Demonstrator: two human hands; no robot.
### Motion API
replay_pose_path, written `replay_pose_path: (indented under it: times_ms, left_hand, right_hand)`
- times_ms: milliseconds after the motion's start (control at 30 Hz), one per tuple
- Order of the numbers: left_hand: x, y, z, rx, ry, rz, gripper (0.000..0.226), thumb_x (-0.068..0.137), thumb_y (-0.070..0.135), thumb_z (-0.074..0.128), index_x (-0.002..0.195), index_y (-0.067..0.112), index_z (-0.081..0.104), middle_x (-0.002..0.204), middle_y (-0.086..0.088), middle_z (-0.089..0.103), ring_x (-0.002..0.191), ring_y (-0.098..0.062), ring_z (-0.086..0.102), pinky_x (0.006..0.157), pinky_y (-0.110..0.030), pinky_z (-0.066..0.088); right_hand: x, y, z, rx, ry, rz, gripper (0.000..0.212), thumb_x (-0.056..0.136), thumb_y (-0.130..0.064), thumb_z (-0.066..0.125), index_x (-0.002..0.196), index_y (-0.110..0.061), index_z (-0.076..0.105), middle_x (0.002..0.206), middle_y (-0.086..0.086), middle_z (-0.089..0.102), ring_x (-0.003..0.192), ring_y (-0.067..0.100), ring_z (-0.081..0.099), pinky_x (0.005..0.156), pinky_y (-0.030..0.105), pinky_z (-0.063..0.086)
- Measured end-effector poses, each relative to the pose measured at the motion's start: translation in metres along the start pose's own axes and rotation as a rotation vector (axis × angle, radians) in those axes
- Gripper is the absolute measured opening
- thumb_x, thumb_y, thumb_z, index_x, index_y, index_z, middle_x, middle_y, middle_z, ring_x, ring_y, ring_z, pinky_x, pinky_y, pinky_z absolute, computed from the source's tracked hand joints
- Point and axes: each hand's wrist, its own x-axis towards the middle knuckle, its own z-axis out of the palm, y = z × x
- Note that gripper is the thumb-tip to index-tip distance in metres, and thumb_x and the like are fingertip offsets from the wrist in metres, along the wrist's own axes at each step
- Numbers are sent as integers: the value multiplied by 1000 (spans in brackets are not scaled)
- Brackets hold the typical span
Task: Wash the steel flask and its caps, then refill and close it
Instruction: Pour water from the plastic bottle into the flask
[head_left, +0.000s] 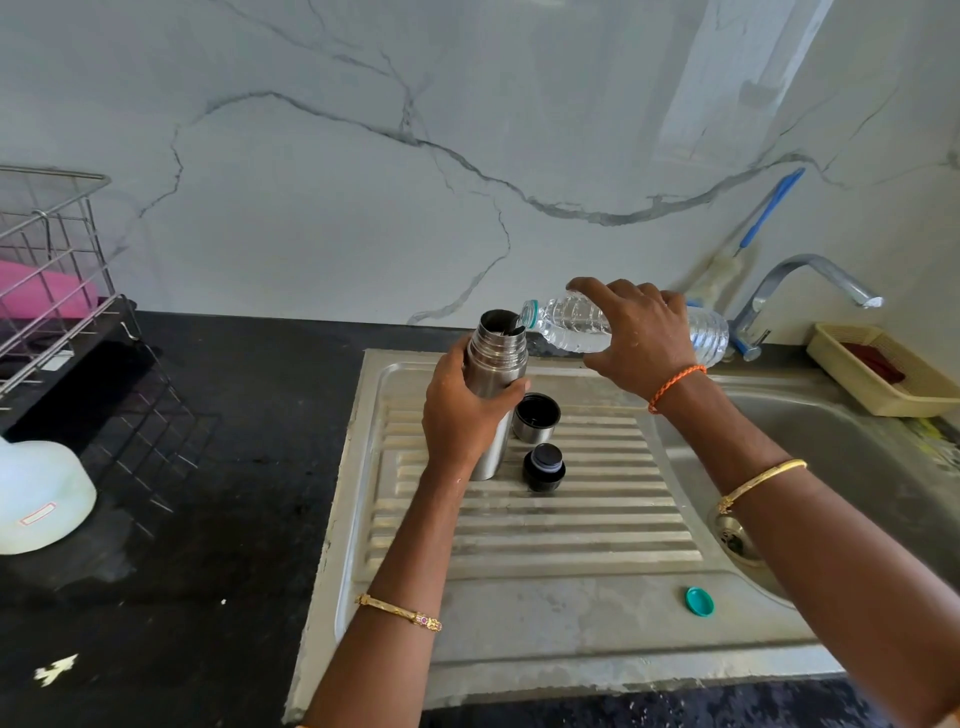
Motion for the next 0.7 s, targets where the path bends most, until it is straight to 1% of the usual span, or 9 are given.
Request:
replay_pose_path:
  times_ms: [167, 367, 600, 700]
  left_hand:
    - [0, -1, 0, 4, 7, 6, 53, 64, 37, 86, 108, 35, 56, 103, 9, 67, 91, -7, 62, 78, -35, 55]
    - [-1, -1, 0, 6, 11, 10, 56, 64, 37, 86, 113, 30, 59, 104, 10, 67, 91, -7, 62, 76, -34, 55]
    - [-1, -3, 0, 9, -1, 8, 54, 65, 40, 85, 110, 32, 58, 102, 10, 67, 90, -6, 63, 76, -36, 56]
    - [-1, -2, -1, 7, -3, 8, 54, 65, 39, 86, 110, 33, 57, 102, 10, 67, 90, -5, 62, 76, -35, 56]
  right_hand:
    - [0, 0, 0, -5, 2, 1, 71, 77, -27, 71, 139, -34, 36, 125, 7, 57, 118, 32, 48, 102, 48, 29]
    - [0, -1, -1, -17, -1, -3, 72, 78, -27, 71, 140, -34, 35, 128, 7, 56, 120, 32, 47, 103, 48, 28]
    - [0, 0, -4, -20, 6, -5, 72, 78, -28, 73, 140, -34, 36, 129, 7, 56, 121, 33, 46, 103, 48, 28]
    - [0, 1, -5, -28, 4, -5, 72, 78, -29, 72, 140, -34, 36, 130, 7, 55, 121, 33, 46, 104, 48, 27]
